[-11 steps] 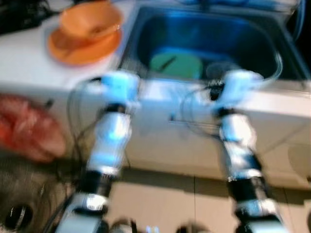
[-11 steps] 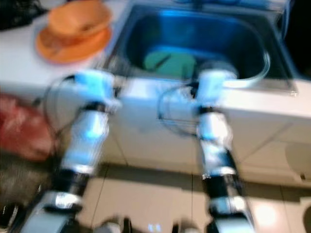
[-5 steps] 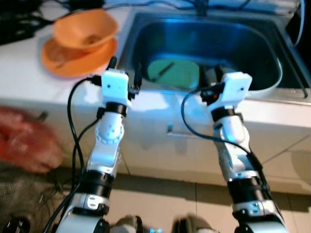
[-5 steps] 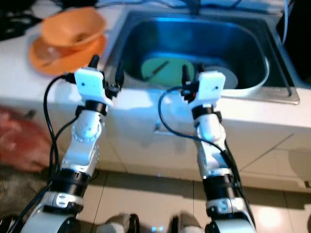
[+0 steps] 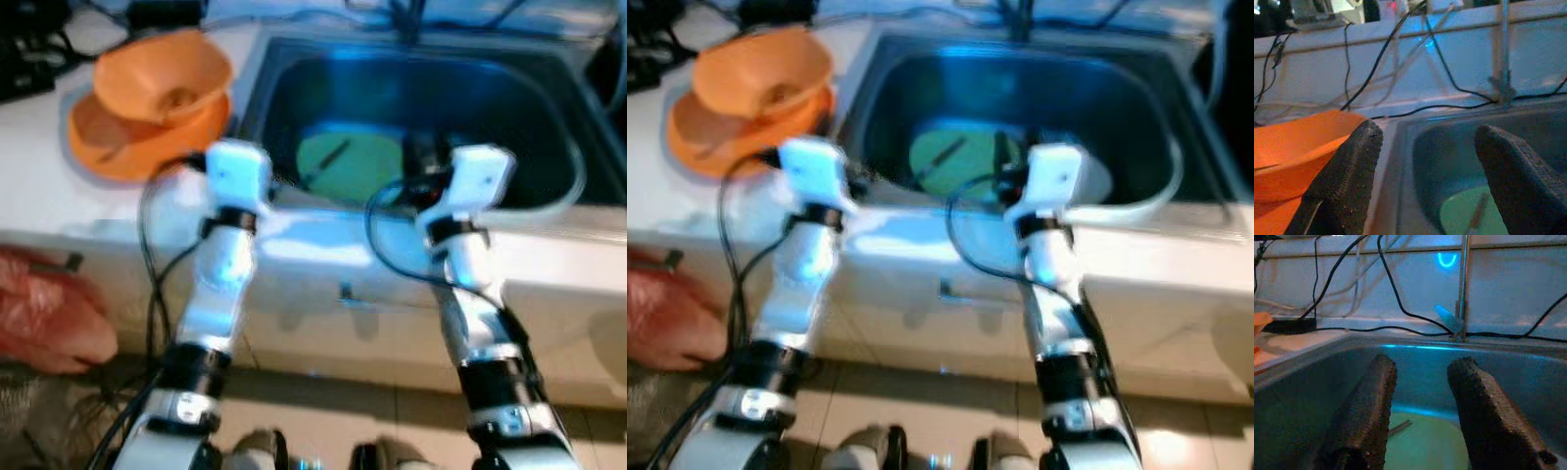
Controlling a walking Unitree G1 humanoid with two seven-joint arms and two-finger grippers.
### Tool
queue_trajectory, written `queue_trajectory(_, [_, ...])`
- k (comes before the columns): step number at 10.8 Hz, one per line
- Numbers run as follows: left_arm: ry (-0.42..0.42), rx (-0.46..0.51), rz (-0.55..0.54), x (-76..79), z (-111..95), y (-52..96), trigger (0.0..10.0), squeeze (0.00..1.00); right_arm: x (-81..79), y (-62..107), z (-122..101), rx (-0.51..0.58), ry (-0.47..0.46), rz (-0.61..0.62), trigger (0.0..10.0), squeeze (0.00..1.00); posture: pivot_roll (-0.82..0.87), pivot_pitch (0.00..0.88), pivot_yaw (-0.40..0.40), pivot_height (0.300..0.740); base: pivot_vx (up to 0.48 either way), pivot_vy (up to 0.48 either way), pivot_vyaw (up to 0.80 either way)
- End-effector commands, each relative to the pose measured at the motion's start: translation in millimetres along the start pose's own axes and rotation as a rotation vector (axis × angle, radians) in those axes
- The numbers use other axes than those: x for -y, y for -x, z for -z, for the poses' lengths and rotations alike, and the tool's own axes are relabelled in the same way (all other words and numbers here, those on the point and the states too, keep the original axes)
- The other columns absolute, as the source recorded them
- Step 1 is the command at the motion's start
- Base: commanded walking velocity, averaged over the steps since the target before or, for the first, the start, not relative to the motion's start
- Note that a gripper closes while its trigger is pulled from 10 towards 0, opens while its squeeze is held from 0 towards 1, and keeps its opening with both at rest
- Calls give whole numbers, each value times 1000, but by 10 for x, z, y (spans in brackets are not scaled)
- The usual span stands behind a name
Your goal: Kitchen organization
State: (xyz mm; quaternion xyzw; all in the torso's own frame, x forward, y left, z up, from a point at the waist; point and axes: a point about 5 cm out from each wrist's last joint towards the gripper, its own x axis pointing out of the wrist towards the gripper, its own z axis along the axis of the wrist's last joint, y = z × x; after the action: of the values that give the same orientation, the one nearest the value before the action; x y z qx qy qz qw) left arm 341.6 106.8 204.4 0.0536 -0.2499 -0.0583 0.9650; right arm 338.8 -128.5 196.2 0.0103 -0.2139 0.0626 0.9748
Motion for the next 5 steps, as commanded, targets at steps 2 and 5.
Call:
queue_trajectory(2, [16, 12, 22, 87, -25, 3, 10000, 0, 88, 10, -7, 6, 5, 23, 10000, 0, 77, 189, 15, 740, 0, 0, 0])
queue_trajectory(5, [27, -2, 16, 81, -4, 14, 10000, 0, 78, 14, -6, 6, 3, 20, 10000, 0, 79, 190, 12, 740, 0, 94, 0])
